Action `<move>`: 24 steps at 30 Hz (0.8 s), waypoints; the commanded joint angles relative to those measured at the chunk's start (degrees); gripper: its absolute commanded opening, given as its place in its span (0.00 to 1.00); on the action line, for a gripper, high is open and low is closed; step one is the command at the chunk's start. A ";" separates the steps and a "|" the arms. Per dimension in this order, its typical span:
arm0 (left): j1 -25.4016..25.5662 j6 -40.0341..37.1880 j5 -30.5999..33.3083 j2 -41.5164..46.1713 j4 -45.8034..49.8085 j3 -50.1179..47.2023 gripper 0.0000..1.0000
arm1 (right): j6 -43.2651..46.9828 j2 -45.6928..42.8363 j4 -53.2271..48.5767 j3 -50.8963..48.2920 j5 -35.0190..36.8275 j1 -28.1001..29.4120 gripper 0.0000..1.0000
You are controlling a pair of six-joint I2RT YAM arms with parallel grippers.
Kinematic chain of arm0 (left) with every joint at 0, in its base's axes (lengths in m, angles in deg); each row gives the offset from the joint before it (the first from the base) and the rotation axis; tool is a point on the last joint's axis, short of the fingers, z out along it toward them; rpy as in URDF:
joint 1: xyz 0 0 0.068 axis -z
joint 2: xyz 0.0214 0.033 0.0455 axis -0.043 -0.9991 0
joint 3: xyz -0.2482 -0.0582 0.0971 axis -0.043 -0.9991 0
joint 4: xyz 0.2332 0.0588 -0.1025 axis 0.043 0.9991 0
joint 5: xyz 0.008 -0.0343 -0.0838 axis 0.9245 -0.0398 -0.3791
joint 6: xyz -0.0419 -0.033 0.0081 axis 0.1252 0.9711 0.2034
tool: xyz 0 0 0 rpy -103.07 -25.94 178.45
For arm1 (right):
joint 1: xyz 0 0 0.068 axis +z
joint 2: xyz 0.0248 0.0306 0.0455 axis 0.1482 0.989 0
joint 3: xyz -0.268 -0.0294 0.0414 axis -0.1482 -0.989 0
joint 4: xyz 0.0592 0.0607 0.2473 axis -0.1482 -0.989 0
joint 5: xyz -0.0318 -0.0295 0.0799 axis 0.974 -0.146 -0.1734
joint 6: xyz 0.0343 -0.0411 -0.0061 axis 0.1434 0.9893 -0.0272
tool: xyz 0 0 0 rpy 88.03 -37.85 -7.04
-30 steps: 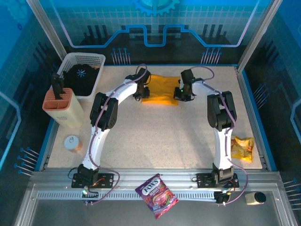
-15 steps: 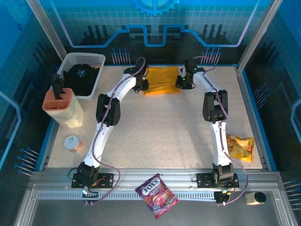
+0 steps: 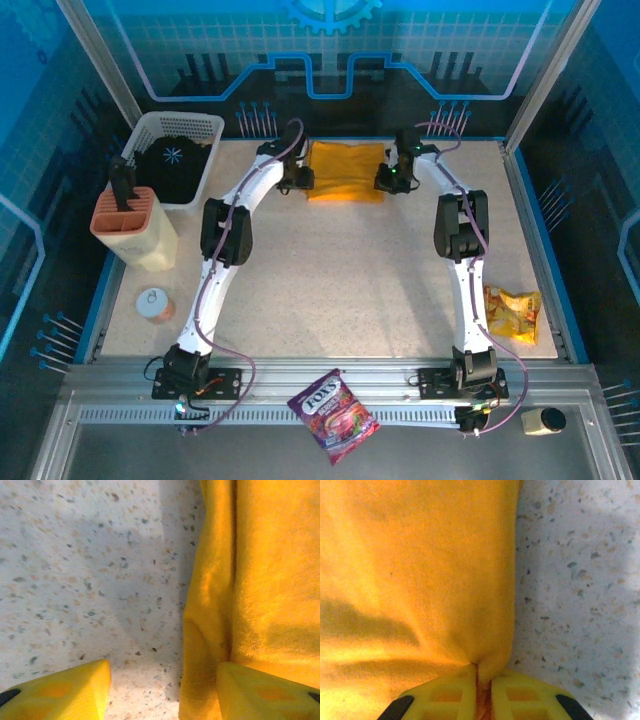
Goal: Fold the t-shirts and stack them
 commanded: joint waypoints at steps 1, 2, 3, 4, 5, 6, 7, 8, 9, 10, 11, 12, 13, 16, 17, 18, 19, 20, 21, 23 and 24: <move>-0.39 -2.89 1.12 11.26 -3.87 -1.79 0.63 | 1.75 -5.51 -5.58 2.10 0.05 -1.06 0.24; -0.39 -3.67 1.73 14.28 -5.92 -4.04 0.66 | 2.31 -6.70 -6.64 2.99 0.33 -1.15 0.27; -0.39 -4.50 2.19 17.52 -8.05 -6.32 0.70 | 2.93 -8.10 -7.58 3.62 0.75 -1.22 0.30; -0.39 -5.21 2.62 20.28 -9.81 -8.55 0.73 | 3.45 -9.43 -8.25 3.92 1.07 -1.29 0.33; -0.39 -5.91 3.21 23.56 -11.71 -10.82 0.77 | 3.99 -11.54 -8.80 3.84 1.45 -1.33 0.36; -0.39 -6.72 3.75 26.80 -13.33 -12.99 0.82 | 4.67 -13.63 -9.10 3.33 1.74 -1.39 0.37; -0.39 -7.41 4.19 29.64 -14.62 -14.83 0.89 | 5.05 -15.47 -9.14 2.46 2.02 -1.42 0.38; -0.39 -8.23 4.67 33.10 -16.16 -17.58 0.99 | 5.61 -17.91 -8.86 0.90 2.35 -1.41 0.39; -0.45 -9.07 5.22 36.64 -18.18 -20.70 0.99 | 5.96 -20.65 -8.06 -1.39 2.68 -1.37 0.39; -0.47 -9.74 5.76 39.67 -19.95 -23.78 0.99 | 6.20 -23.19 -6.90 -3.88 2.90 -1.40 0.40; -0.52 -10.65 6.42 43.47 -22.65 -27.78 0.99 | 6.41 -26.35 -5.26 -7.11 3.22 -1.49 0.41; -0.64 -11.20 7.16 47.12 -25.53 -31.92 0.99 | 6.65 -29.65 -3.37 -10.73 3.44 -1.49 0.42; -0.77 -11.59 7.61 50.23 -27.97 -36.01 0.99 | 6.98 -32.48 -1.76 -13.94 3.69 -1.57 0.42; -1.98 -11.53 8.64 59.53 -34.81 -47.95 0.99 | 8.17 -41.81 3.52 -24.66 5.23 -1.92 0.45; -2.50 -11.02 8.78 62.27 -36.50 -52.08 0.99 | 8.57 -45.02 5.42 -28.53 5.67 -2.21 0.46; -2.96 -10.50 8.95 65.27 -37.94 -55.97 0.99 | 8.84 -48.21 7.53 -32.54 6.10 -2.53 0.47; -3.30 -9.95 9.17 67.73 -39.11 -59.22 0.99 | 8.94 -51.03 9.37 -36.12 6.41 -3.04 0.48; -3.66 -9.42 9.27 70.46 -40.78 -63.37 0.99 | 9.07 -54.06 11.62 -40.17 6.67 -3.55 0.49; -3.88 -8.84 9.67 73.31 -42.77 -67.65 0.99 | 9.06 -57.19 13.78 -44.22 7.05 -4.12 0.51; -4.30 -7.65 10.16 78.26 -47.03 -75.44 0.99 | 9.36 -62.41 17.70 -51.49 7.25 -5.43 0.61; -4.47 -6.92 10.69 80.78 -49.05 -79.92 0.99 | 9.50 -64.95 19.47 -54.99 7.28 -6.04 0.62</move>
